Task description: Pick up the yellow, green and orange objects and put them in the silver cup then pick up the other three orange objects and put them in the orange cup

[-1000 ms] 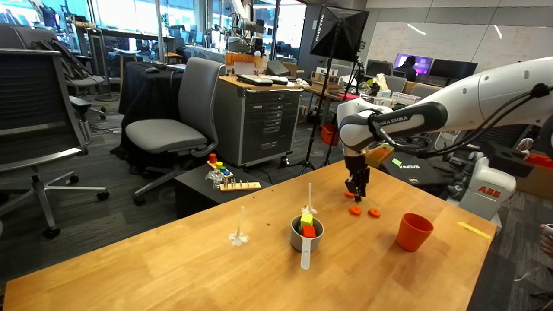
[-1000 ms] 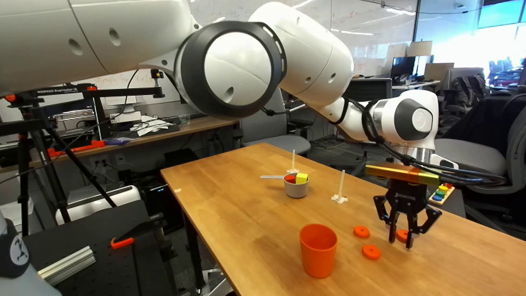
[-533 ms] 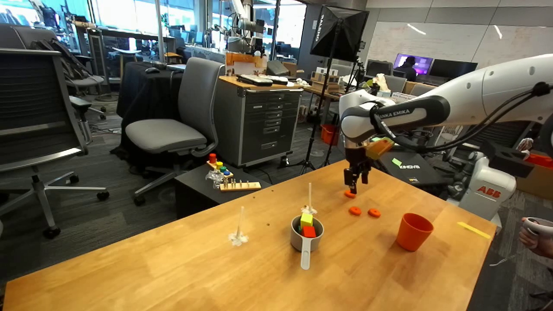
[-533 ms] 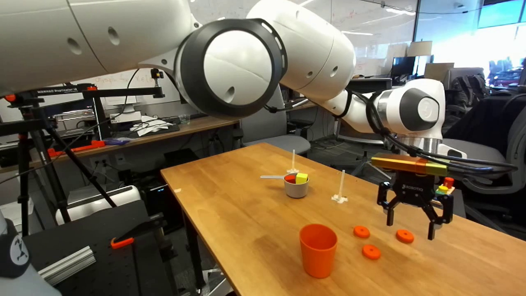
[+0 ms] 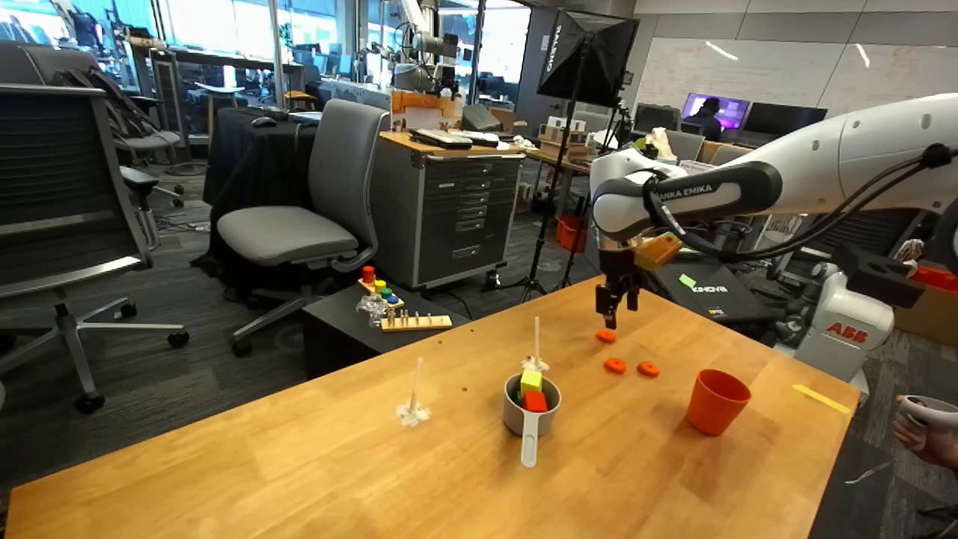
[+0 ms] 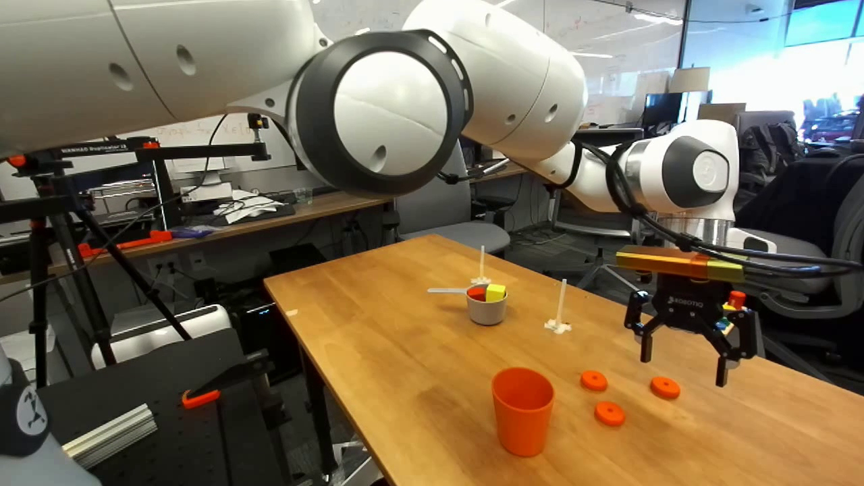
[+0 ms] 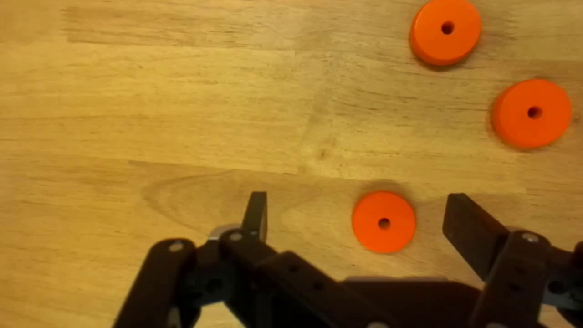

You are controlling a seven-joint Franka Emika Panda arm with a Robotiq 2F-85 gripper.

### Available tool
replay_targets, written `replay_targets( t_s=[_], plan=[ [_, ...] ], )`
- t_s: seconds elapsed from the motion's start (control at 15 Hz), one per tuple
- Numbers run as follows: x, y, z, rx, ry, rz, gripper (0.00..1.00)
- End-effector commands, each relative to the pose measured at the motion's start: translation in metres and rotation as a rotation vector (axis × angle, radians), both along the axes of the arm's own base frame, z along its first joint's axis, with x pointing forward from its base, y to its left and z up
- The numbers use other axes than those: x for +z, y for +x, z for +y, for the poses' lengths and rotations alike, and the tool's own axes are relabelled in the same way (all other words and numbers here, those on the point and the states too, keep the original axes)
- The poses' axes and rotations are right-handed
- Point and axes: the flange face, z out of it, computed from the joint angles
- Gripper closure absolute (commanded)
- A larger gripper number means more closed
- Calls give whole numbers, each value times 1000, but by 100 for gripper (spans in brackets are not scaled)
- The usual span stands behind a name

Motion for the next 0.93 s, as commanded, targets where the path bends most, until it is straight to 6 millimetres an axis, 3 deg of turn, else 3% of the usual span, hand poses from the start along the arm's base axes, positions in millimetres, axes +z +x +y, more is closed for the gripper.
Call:
replay_targets(
  t_s=[0.0,0.33,0.87],
  plan=[
    [-7,0,4,4,29,1,0],
    [-17,-1,10,7,38,4,0],
    [-14,1,11,14,30,-7,0]
  ],
)
